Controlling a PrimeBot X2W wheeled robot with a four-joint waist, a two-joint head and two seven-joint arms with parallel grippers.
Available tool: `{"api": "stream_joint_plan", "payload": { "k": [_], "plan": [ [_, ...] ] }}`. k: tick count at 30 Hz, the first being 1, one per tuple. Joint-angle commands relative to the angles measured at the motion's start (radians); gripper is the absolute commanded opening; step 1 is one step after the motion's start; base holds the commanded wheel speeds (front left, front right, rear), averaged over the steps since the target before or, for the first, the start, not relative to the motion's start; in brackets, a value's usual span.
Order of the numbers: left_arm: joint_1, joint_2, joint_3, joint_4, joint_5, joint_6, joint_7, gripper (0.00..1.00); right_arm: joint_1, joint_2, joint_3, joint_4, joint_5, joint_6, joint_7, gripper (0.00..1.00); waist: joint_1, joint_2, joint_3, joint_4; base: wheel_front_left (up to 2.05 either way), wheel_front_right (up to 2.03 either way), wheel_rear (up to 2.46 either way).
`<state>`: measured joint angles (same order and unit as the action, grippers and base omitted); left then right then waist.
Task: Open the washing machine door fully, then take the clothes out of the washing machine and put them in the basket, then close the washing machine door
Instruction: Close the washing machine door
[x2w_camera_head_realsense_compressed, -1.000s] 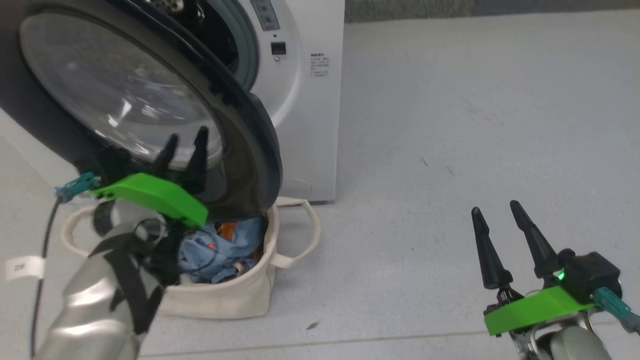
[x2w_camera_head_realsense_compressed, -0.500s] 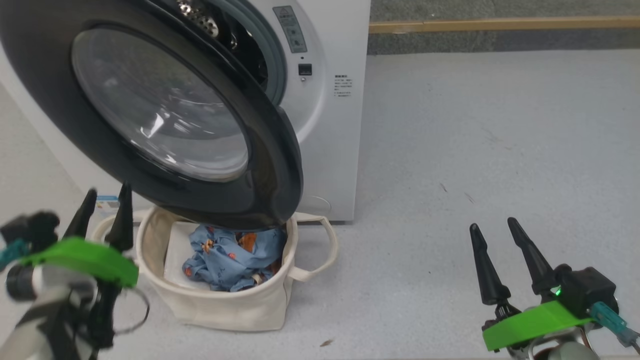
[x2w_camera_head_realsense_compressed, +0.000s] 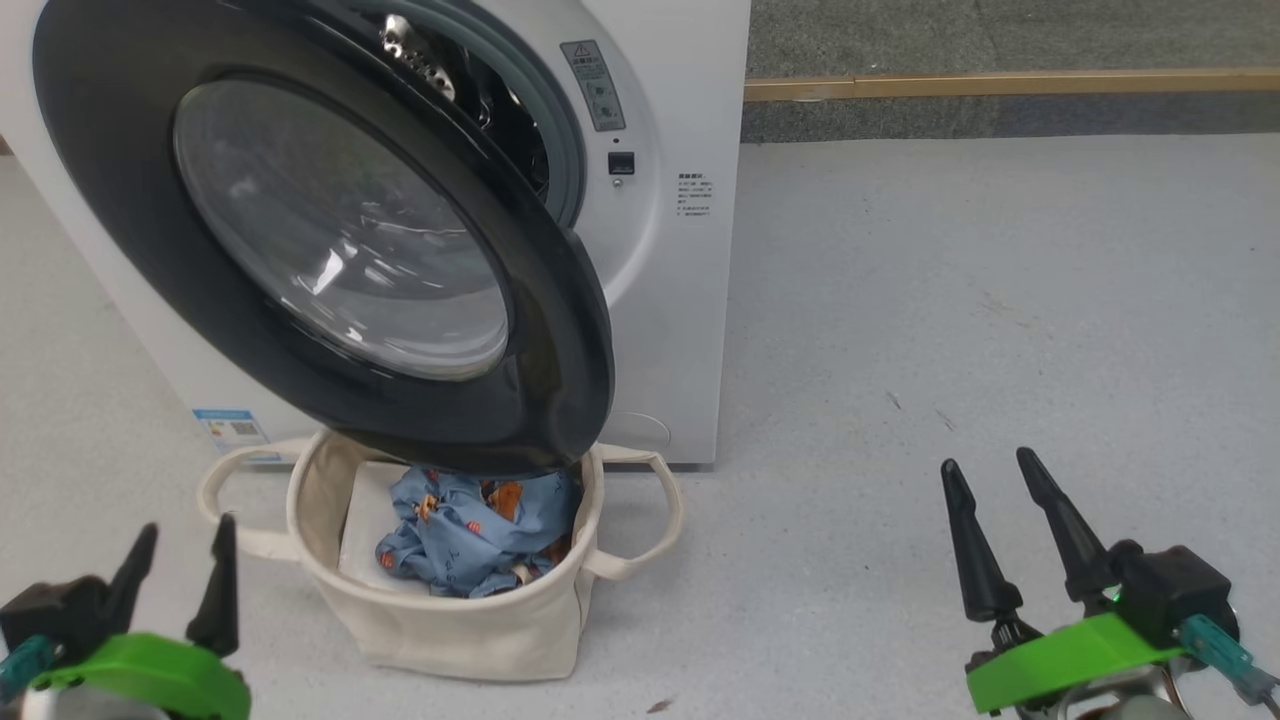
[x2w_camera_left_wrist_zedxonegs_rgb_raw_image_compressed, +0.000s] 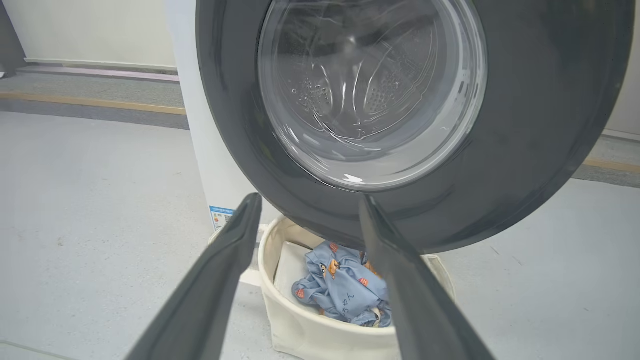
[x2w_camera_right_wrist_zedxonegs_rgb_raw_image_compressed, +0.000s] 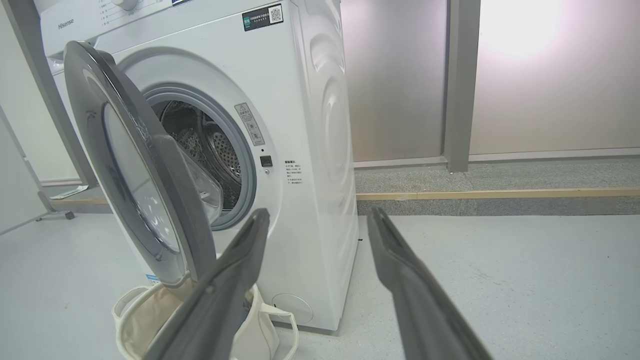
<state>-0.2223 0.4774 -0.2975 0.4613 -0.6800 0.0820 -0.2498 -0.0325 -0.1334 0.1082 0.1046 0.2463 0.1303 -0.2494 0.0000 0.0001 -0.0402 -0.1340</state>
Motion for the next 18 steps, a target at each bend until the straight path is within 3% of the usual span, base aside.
{"api": "stream_joint_plan", "payload": {
  "k": [1,18],
  "plan": [
    [-0.032,0.052,0.066,-0.041,0.017,0.013,-0.012,1.0,-0.025,0.003,0.012,-0.036,-0.009,0.0,-0.012,1.0,0.0,-0.0001,0.0,-0.002,0.0,0.0,0.0],
    [0.112,0.053,0.188,-0.169,0.045,0.028,-0.012,1.0,-0.024,0.015,-0.009,-0.029,-0.009,0.0,-0.012,1.0,0.0,-0.0001,-0.001,-0.018,0.0,0.0,0.0]
  ]
}}
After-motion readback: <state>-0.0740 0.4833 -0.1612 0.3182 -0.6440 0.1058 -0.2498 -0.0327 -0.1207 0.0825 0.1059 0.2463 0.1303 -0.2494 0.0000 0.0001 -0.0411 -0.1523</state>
